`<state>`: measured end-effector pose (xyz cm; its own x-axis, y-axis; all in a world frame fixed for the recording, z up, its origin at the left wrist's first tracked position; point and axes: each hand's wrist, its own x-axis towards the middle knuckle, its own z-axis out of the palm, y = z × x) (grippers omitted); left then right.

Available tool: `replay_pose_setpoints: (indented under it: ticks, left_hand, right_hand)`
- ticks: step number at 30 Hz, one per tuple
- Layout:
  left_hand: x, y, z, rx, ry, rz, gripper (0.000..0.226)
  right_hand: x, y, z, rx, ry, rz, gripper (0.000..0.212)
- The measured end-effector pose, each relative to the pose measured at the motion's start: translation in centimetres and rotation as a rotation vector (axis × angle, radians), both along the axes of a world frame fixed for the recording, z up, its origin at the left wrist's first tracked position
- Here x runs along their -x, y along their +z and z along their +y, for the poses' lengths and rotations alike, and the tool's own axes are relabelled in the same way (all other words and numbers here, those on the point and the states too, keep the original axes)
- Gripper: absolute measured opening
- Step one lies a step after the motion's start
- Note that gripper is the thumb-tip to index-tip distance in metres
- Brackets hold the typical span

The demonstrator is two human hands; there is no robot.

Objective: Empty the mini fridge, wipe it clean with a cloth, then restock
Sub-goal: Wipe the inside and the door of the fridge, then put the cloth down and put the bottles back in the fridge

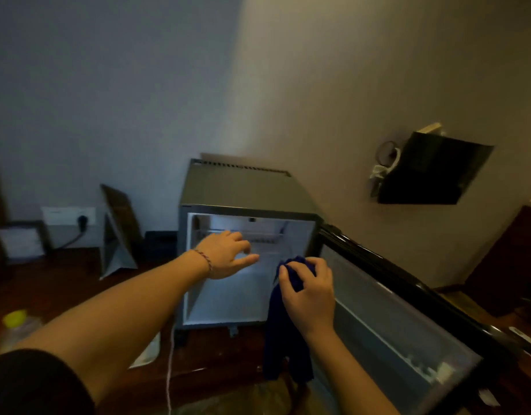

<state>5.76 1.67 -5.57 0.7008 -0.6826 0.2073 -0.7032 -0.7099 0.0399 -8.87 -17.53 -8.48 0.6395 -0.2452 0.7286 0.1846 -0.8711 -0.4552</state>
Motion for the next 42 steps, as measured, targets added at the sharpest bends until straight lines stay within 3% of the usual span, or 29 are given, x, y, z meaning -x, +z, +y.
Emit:
replay_pose_setpoints:
  ticks: [2, 12, 19, 32, 42]
  left_hand:
    - [-0.9, -0.7, 4.8, -0.087, 0.084, 0.017, 0.066]
    - [-4.2, -2.1, 26.3, -0.210, 0.491, 0.061, 0.061]
    - [-4.4, -5.8, 35.6, -0.228, 0.723, 0.140, 0.066]
    - [-10.4, -13.1, 40.8, -0.188, 0.974, 0.352, 0.064]
    - [-12.0, -19.7, 41.7, -0.145, 1.020, 0.538, 0.051]
  right_hand:
    - [-3.3, 0.2, 3.0, 0.075, 0.046, 0.030, 0.016]
    - [-14.4, 0.0, 19.7, 0.276, 0.380, 0.124, 0.019]
    - [-21.7, -4.4, 29.1, 0.509, 0.590, 0.364, 0.029]
    - [-38.0, -12.1, 38.6, 0.578, 0.696, 0.714, 0.032]
    - [-40.9, -20.4, 41.7, 0.676, 0.695, 0.839, 0.037]
